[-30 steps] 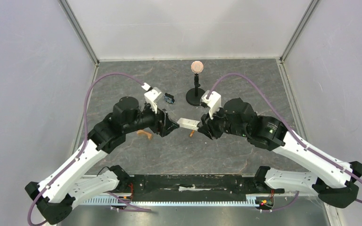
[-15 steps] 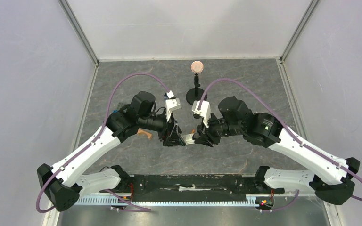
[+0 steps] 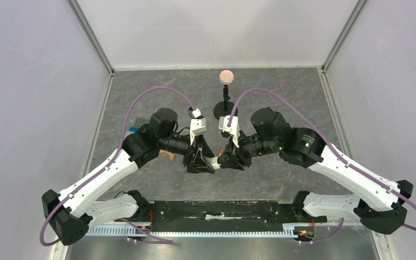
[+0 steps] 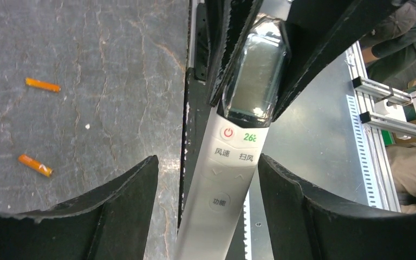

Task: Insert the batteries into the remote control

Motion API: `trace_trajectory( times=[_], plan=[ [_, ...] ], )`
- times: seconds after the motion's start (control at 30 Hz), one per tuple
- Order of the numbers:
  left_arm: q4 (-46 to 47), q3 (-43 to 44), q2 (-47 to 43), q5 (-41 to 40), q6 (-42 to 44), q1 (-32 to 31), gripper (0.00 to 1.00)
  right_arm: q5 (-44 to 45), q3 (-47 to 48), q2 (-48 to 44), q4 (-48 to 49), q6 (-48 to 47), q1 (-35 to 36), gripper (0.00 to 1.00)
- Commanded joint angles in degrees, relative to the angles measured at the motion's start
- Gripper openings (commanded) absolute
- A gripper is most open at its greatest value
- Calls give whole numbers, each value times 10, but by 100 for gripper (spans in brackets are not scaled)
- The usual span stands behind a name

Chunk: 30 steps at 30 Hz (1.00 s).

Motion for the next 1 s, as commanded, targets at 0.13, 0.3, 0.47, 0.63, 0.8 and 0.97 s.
trace_trajectory(
  times=[0.13,0.3,0.47,0.63,0.8,0.97],
  plan=[
    [88,-16,-20,36,32,-7,68,-36,20,4,24,-13,1,0],
    [104,-19,-16,40,21,-7,57,-40,16,2,37,-5,1,0],
    [111,-21,-7,45,13,-9,35,-41,16,0,59,8,0,9],
    [141,-24,-6,48,-23,-9,2,-7,2,-17,101,40,1,31],
    [217,-38,-9,41,-97,-9,2,10,-27,-41,150,76,1,70],
    [298,-59,-11,-22,-202,-9,2,89,-80,-101,235,110,1,98]
  ],
)
